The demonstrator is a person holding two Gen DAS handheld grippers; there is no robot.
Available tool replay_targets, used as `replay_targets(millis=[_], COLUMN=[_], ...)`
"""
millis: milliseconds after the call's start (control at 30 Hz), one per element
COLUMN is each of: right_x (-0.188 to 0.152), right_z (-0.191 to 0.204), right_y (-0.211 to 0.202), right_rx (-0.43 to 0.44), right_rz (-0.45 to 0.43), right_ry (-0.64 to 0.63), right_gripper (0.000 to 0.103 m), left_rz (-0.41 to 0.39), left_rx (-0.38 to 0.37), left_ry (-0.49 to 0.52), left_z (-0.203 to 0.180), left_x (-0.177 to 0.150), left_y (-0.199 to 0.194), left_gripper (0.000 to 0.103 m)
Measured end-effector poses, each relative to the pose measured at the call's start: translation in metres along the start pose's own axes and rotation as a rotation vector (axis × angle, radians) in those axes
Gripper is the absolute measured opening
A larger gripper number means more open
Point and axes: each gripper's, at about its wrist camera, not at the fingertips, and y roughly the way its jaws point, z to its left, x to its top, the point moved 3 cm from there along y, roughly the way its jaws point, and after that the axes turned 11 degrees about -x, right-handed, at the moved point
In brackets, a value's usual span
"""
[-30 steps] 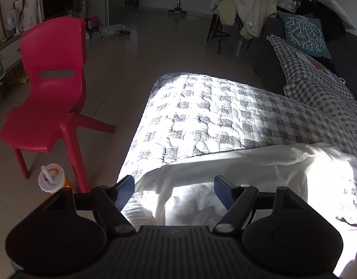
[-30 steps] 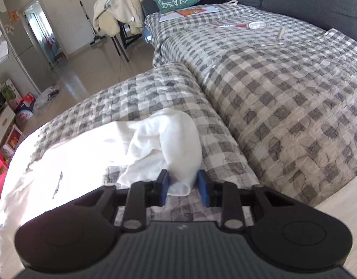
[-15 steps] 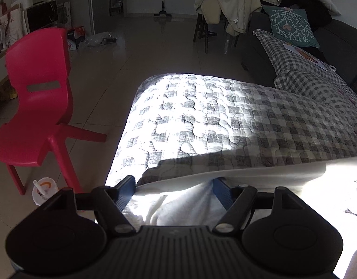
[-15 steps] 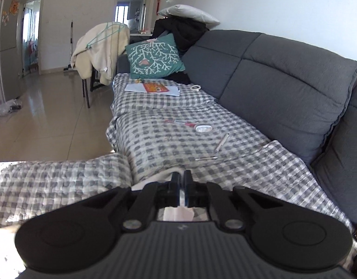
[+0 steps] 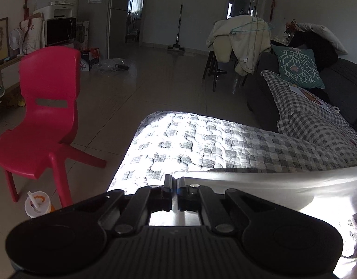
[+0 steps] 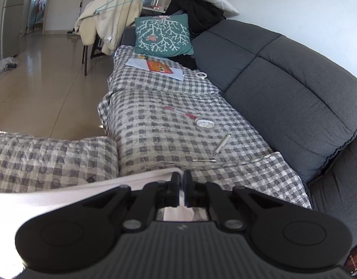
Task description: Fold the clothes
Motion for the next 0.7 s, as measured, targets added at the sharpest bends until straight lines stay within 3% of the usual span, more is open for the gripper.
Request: replay_targets(millis=[300,433,533,600,633,700], right_x=[0.029,0.041,0.051,0.059,0.062,0.065], right_z=[0.083,0.109,0.109,0.094,0.085,0.067], right_y=[0.102,0.135,0.154,0.166,0.171,0.177], right_rx=[0.059,0.050,0.030,0.007,-0.002,-0.005], right_rz=[0.130,0.137,0.116,0.098,0.088,0.084], right_ry=[-0.073,-0.115,-0.115,-0.061,-0.032,0.023], right_gripper=[0.001,0.006,0.013,0.014,0.015,0.022], left_rz=[0.006,0.033,0.045,0.044,0.043,0.031], left_rx=[0.064,0.080,0.094,0.102,0.107,0.114], left_ry=[-0.019,-0.011,0.004,0.011,0.015,0.021], left_z=[0.003,0.003,0.003,0.004,0.005,0.006], left_x=[0.001,0.000,0.000,0.000,0.000,0.001], left_y=[0.010,0.015,0.017,0.016,0.016,0.014], left_gripper=[0.002,0.005,0.011,0.018,0.028,0.033])
